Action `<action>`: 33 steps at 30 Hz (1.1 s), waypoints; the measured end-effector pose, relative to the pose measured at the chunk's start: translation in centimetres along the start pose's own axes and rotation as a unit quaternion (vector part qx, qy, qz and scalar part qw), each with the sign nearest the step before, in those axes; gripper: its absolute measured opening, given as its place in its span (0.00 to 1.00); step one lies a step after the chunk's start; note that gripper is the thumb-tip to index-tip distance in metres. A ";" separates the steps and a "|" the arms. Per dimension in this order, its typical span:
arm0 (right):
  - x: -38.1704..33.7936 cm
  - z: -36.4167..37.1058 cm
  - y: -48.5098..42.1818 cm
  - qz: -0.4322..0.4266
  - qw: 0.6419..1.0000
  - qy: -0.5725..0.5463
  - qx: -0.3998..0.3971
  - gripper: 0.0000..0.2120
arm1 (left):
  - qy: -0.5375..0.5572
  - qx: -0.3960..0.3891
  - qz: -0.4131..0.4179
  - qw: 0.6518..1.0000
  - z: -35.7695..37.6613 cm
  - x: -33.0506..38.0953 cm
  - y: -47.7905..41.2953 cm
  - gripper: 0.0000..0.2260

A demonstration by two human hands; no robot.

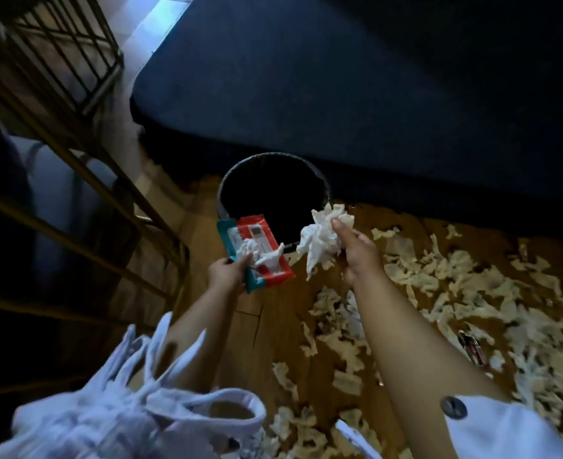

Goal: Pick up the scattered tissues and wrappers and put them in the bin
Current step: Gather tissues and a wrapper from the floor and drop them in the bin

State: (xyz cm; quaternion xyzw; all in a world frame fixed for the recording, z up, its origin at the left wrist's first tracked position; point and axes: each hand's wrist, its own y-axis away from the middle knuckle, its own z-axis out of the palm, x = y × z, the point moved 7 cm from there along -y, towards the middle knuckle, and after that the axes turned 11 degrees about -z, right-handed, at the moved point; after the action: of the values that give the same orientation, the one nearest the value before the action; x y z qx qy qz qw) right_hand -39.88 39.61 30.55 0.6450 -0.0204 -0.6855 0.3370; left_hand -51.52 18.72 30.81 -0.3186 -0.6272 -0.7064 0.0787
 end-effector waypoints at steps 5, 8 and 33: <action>0.6 4.1 -6.0 0.011 1.000 -0.013 -0.002 0.24 | 0.036 -0.001 -0.004 0.999 2.2 4.2 -6.5 0.21; 1.5 5.8 -8.1 0.023 0.999 -0.040 0.016 0.22 | 0.025 -0.028 0.005 0.999 3.2 5.4 -8.2 0.23; 2.2 6.7 -0.1 0.024 0.995 -0.036 -0.086 0.14 | -0.096 -0.075 0.073 0.990 2.6 1.0 -3.2 0.18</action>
State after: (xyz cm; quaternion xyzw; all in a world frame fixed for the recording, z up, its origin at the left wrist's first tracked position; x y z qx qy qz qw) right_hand -45.80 35.89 29.70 0.5878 0.0112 -0.6990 0.4072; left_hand -53.01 22.04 28.69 -0.4351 -0.5521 -0.7098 0.0450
